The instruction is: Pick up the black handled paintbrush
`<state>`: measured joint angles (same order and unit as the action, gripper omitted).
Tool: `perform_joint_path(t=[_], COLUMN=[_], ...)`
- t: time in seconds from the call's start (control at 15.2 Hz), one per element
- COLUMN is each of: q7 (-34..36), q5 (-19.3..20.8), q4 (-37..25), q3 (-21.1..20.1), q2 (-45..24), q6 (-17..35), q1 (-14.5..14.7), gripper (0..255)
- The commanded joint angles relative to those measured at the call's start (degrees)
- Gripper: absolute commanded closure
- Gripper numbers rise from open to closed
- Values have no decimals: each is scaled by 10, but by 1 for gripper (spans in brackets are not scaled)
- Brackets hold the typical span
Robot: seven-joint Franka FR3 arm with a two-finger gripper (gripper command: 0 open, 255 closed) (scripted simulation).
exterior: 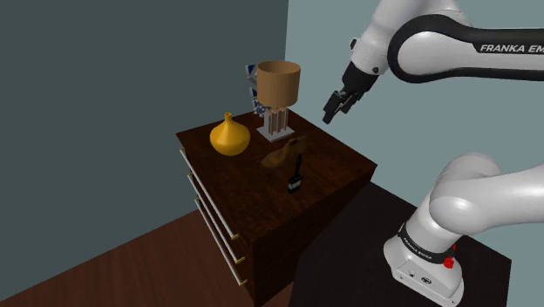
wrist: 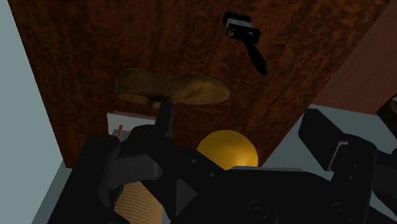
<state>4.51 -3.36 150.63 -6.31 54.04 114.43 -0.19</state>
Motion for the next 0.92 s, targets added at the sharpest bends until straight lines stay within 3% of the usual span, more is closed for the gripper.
perform_joint_path(t=[0.0, 0.26, 0.53, 0.73, 0.86], q7=[34, 104, 189, 267, 330], q5=[-8, -24, -35, -31, -17], q4=[53, 133, 188, 209, 212], q3=[-27, -88, -168, -252, -330], q2=[9, 4, -46, -111, -161], q6=[65, 185, 323, 436, 512], q1=[-1, -2, -17, -58, -115], gripper=[0, 0, 0, 0, 0])
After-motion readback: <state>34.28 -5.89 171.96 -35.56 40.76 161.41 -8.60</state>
